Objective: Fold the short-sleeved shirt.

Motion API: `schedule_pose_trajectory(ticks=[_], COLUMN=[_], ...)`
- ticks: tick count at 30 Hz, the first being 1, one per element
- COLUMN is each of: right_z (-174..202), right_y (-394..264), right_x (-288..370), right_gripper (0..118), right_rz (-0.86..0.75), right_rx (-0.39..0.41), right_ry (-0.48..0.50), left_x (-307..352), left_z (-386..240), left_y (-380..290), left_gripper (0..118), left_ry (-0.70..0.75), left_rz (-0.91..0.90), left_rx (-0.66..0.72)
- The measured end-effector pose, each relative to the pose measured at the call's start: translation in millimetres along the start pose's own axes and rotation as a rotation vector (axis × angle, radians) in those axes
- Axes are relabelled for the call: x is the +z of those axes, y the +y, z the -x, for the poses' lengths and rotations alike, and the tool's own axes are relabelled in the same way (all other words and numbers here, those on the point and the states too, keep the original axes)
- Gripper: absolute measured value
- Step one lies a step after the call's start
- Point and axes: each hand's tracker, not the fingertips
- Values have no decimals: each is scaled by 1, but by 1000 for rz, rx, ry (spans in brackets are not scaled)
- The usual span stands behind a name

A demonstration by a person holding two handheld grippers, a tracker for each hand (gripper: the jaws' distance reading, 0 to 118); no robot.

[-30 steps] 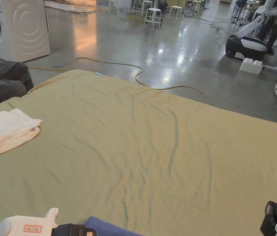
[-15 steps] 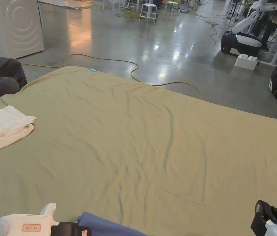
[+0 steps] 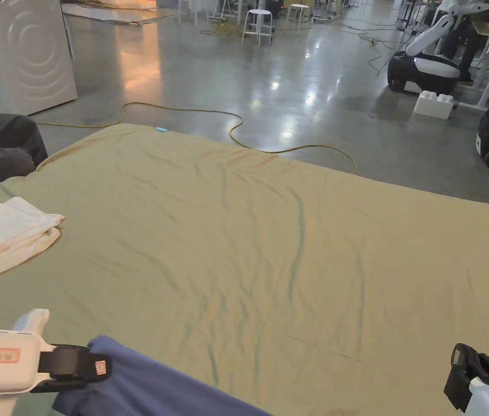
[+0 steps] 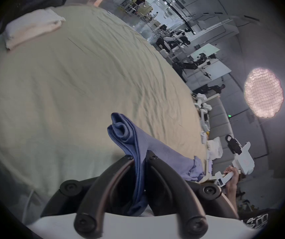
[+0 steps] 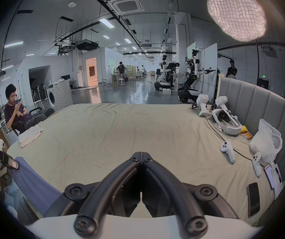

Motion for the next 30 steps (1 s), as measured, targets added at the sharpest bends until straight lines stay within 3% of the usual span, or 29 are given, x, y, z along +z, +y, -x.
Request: schedule_pose_trajectory(ticks=[3,7,14,19,30], right_z=[2,3,-1,-12,-39], right_y=[-1,-3,-7,-10,-22], right_x=[-2,-5,-3,0,12], right_gripper=[0,0,0,0,0], right_rz=[-1,6,13,21,53], right_rx=[-5,-23,-31,-52,-86], right_ry=[11,24,27,7,-56], left_x=[11,8,-23,-71,-208], left_z=[-10,-37,-111,-149,-181], left_y=[1,-8,-31,-50,-107], left_gripper=[10,10,10,10,10], left_ry=[80,57,-132,-193,-3], left_rz=[3,24,101,204,386], left_rx=[-30,-50,-132,-193,-227])
